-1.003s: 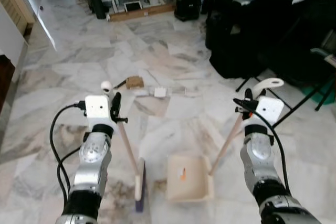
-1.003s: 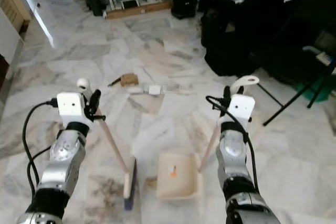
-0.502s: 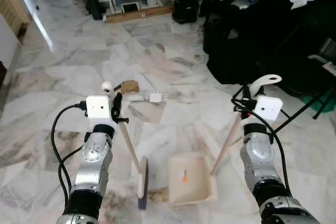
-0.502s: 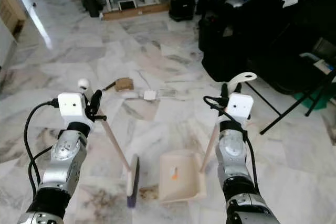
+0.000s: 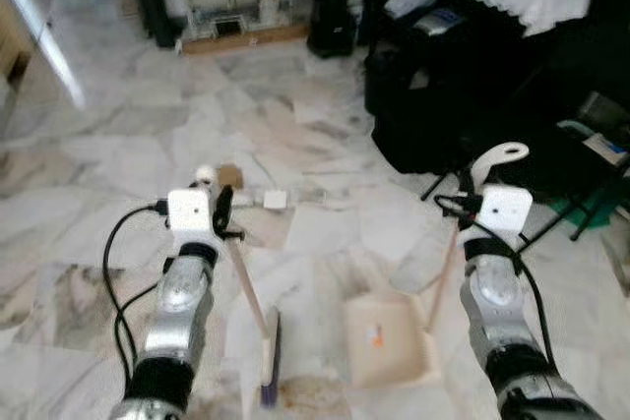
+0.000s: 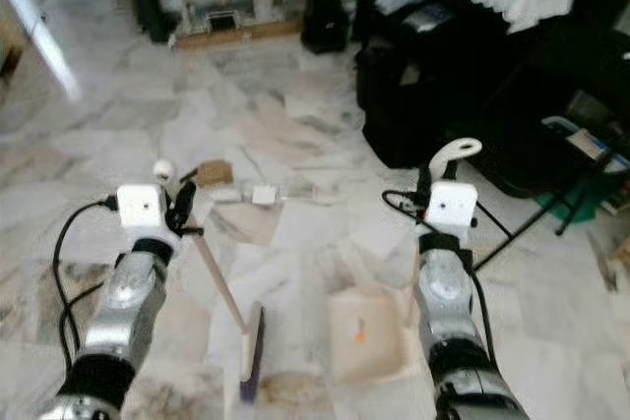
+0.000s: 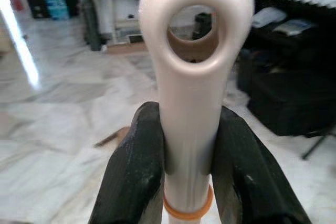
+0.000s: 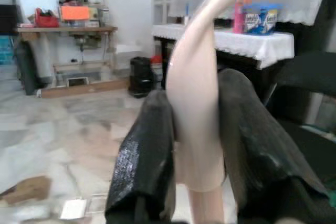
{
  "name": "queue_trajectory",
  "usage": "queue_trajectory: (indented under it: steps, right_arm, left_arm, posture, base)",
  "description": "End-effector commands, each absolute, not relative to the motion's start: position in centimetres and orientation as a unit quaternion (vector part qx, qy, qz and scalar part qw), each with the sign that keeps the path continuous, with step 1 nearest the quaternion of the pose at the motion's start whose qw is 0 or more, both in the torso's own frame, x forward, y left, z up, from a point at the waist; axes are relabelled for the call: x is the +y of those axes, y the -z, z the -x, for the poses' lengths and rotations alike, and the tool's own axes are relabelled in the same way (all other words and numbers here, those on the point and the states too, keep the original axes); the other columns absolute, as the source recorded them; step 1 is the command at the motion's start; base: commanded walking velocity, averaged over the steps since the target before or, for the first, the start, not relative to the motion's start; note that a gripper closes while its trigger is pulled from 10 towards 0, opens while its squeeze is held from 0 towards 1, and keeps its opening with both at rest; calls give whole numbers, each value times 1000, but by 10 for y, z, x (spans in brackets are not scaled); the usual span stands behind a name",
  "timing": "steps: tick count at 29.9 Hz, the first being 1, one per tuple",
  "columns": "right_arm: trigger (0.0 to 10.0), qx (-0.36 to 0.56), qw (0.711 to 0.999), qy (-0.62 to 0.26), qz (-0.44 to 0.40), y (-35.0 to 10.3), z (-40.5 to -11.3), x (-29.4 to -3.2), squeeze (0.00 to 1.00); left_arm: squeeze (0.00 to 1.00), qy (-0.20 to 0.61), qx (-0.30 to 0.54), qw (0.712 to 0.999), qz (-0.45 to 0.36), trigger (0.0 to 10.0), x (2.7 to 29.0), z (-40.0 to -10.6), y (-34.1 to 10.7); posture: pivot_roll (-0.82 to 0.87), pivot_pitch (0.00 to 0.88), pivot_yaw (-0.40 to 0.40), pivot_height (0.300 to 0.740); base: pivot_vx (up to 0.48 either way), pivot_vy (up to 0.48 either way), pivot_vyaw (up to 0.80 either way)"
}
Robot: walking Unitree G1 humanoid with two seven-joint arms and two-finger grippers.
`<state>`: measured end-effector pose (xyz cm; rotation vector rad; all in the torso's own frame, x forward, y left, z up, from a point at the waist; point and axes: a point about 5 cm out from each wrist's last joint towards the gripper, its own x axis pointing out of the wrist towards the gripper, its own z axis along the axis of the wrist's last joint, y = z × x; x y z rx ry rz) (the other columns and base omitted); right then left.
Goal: Sweep floor
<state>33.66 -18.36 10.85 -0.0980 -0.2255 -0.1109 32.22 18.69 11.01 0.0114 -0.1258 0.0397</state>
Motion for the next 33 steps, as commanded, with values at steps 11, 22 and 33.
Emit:
queue_trajectory:
  steps: [11,22,33]
  right_arm:
    - [10000,-135,988,74,28,-115,-336,-190,0]
    - [10000,-129,989,72,16,-113,-336,-188,0]
    - [10000,-138,989,51,33,-115,-336,-179,0]
  left_arm:
    - [0,-21,-92,995,-13,10000,189,-326,-118]
    - [0,-26,-97,995,-14,10000,192,-326,-118]
    - [0,-31,-97,995,-15,10000,193,-324,-117]
  posture:
    - [7,0,47,740]
    - [16,0,46,740]
    - [16,0,40,740]
  base:
    - [296,0,0]
    - [294,0,0]
    - [295,0,166]
